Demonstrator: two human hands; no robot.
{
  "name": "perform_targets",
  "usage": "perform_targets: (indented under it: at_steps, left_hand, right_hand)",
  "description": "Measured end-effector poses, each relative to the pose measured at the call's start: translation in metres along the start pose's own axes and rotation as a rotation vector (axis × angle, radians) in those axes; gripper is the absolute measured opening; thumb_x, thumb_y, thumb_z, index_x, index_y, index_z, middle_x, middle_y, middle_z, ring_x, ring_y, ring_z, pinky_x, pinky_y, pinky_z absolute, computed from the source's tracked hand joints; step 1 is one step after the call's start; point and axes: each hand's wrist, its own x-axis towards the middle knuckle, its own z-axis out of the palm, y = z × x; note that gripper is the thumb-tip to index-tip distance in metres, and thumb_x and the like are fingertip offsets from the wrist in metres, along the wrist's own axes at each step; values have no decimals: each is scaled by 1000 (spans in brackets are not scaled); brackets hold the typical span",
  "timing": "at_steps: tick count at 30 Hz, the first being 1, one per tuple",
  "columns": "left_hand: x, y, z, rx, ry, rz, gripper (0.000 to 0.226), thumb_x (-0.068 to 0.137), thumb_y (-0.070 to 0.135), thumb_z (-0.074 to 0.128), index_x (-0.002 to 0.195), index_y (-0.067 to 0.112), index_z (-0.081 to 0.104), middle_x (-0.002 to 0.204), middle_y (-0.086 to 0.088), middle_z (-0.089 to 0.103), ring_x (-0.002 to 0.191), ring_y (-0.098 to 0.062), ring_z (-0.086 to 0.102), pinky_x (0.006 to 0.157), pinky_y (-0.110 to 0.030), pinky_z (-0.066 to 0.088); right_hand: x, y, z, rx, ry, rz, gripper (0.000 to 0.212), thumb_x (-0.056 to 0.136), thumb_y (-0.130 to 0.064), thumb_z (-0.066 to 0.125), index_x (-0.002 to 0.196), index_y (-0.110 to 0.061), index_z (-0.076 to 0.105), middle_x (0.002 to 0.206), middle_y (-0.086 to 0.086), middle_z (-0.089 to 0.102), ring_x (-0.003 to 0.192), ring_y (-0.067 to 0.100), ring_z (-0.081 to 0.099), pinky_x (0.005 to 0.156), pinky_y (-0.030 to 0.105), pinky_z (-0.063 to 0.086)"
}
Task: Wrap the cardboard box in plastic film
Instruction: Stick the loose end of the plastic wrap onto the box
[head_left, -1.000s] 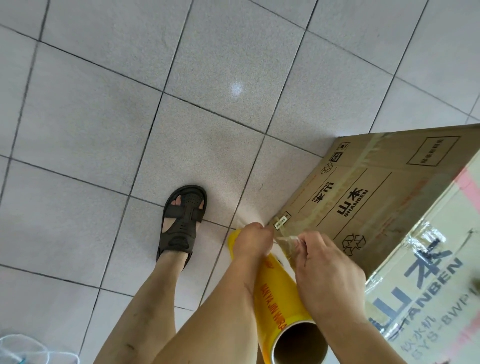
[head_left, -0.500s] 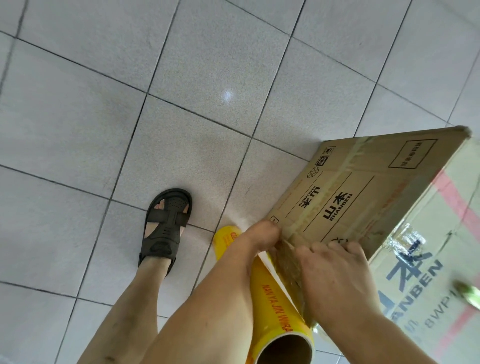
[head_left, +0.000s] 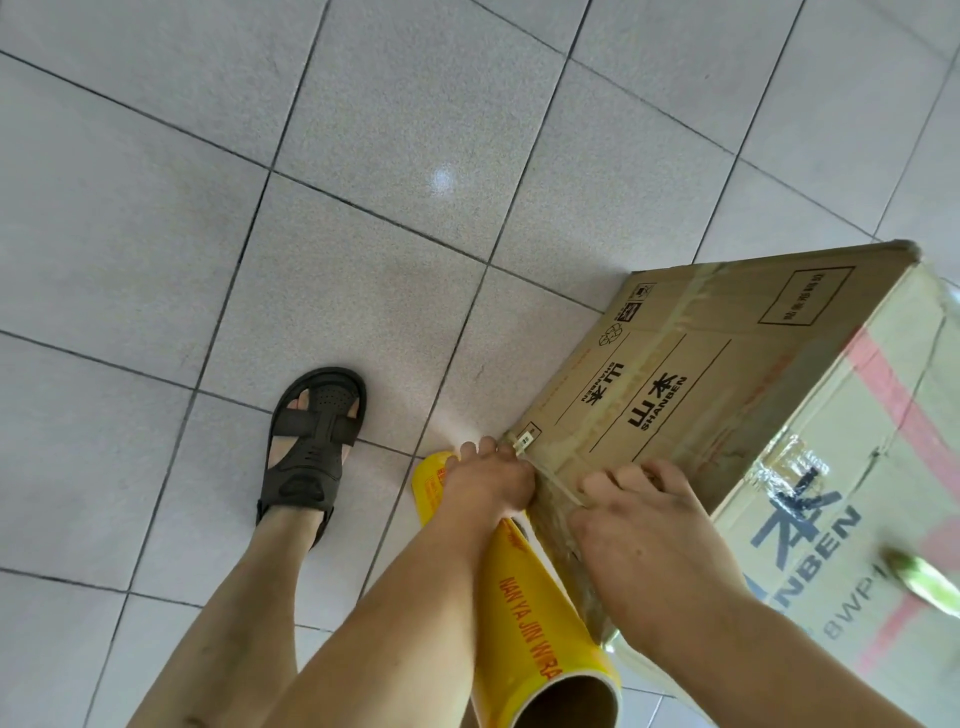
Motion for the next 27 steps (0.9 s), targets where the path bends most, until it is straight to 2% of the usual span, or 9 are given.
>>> perform_targets:
  at_steps: [3, 6, 9, 12, 15, 18, 21, 27]
  left_hand:
    - [11, -6, 3, -167, -46, -32, 46, 110, 9, 35, 153, 0, 48, 162, -28, 38, 153, -47, 33, 125, -63, 35]
    - [27, -12, -4, -338, -100, -93, 39, 114, 5, 33, 149, -2, 47, 160, -30, 35, 155, -45, 27, 127, -57, 34]
    - [34, -15, -3, -284, -67, -15, 43, 119, 18, 28, 158, 4, 40, 163, -27, 33, 157, -44, 27, 128, -52, 32]
    - [28, -11, 7, -220, -14, 28, 64, 119, 50, 16, 172, 16, 28, 173, -20, 31, 161, -42, 25, 133, -54, 24]
    - [34, -15, 15, -274, -7, 8, 76, 114, 62, 12, 175, 18, 20, 180, -15, 22, 166, -37, 18, 135, -59, 17]
    - [41, -19, 20, -331, -94, 33, 78, 113, 67, 16, 177, 25, 1, 184, -12, 9, 169, -37, 15, 135, -63, 16]
    - [37, -15, 18, -463, -91, 26, 88, 109, 75, 10, 177, 20, 6, 185, -10, 11, 170, -32, 14, 138, -54, 9]
    - [44, -11, 22, -578, -90, -7, 94, 107, 79, 13, 177, 16, 14, 184, -10, 15, 170, -30, 14, 139, -49, 7]
  right_hand:
    - [5, 4, -1, -26, -64, -87, 46, 94, -21, 52, 139, -21, 45, 147, 2, 42, 146, 23, 23, 115, 45, 19]
    - [9, 10, 6, -50, -91, -125, 38, 91, -17, 53, 129, -25, 55, 133, -4, 57, 135, 21, 40, 109, 45, 29]
    - [14, 15, 9, -99, -126, -137, 30, 91, -20, 54, 119, -30, 60, 120, -9, 61, 120, 19, 50, 102, 44, 34]
    - [20, 14, 2, -120, -106, -172, 23, 94, -27, 50, 114, -30, 61, 117, -7, 61, 114, 19, 50, 101, 43, 33]
    - [35, 7, 0, -111, -106, -222, 38, 97, -34, 47, 134, -24, 51, 140, -1, 47, 131, 21, 40, 109, 45, 29]
    - [49, 5, 7, -75, -236, -259, 60, 101, -38, 42, 156, -23, 23, 164, -1, 18, 150, 19, 13, 117, 46, 18]
    - [52, 10, 18, -106, -397, -207, 66, 103, -44, 32, 159, -25, 2, 166, -5, 2, 152, 17, 0, 119, 46, 7]
    - [66, -4, 20, -98, -438, -115, 61, 105, -47, 18, 158, -22, 1, 166, -3, -4, 152, 22, -7, 120, 48, 3]
